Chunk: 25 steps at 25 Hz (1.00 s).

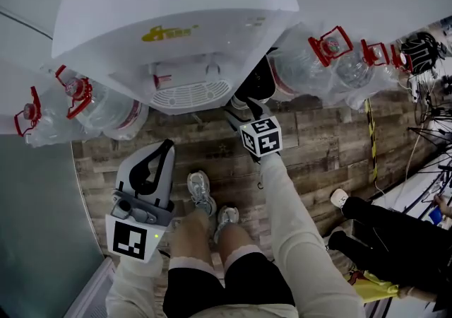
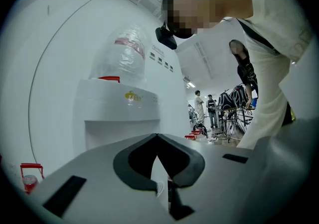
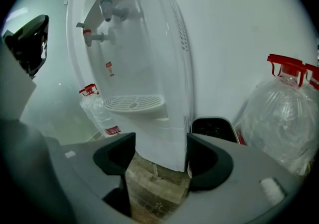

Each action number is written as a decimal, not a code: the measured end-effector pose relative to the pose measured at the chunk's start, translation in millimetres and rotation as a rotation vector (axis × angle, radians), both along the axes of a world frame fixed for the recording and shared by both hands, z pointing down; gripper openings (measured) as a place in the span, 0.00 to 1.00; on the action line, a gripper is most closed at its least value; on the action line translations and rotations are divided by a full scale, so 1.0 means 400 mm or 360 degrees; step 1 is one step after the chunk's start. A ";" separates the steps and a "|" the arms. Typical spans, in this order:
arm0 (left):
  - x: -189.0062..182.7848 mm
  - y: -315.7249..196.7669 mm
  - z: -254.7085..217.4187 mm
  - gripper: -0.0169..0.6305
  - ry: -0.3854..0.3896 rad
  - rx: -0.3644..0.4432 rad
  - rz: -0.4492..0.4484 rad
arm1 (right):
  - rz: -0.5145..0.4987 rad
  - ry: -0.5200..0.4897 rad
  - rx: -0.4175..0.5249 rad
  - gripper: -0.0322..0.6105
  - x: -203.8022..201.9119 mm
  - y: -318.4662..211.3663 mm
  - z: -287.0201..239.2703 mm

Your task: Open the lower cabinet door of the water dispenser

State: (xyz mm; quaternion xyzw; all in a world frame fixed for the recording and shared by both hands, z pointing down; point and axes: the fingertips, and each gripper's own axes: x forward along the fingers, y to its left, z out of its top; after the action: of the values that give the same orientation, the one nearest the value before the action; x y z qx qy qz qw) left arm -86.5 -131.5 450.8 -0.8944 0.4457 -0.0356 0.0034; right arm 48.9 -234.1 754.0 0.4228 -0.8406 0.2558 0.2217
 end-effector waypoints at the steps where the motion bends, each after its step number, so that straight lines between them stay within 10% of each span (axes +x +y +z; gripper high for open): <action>1: -0.003 -0.005 0.008 0.03 0.0001 0.0004 -0.0002 | -0.0001 0.0007 -0.0005 0.55 0.000 -0.006 0.015; 25: -0.054 -0.052 0.103 0.03 0.0000 0.0013 -0.0045 | -0.0002 -0.0087 -0.0085 0.60 -0.062 -0.116 0.119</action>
State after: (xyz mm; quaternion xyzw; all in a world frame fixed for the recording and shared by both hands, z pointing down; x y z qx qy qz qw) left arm -108.1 -152.3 492.2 -0.8881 0.4584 -0.0340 0.0066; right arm 24.1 -280.5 801.6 0.4092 -0.8394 0.2895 0.2100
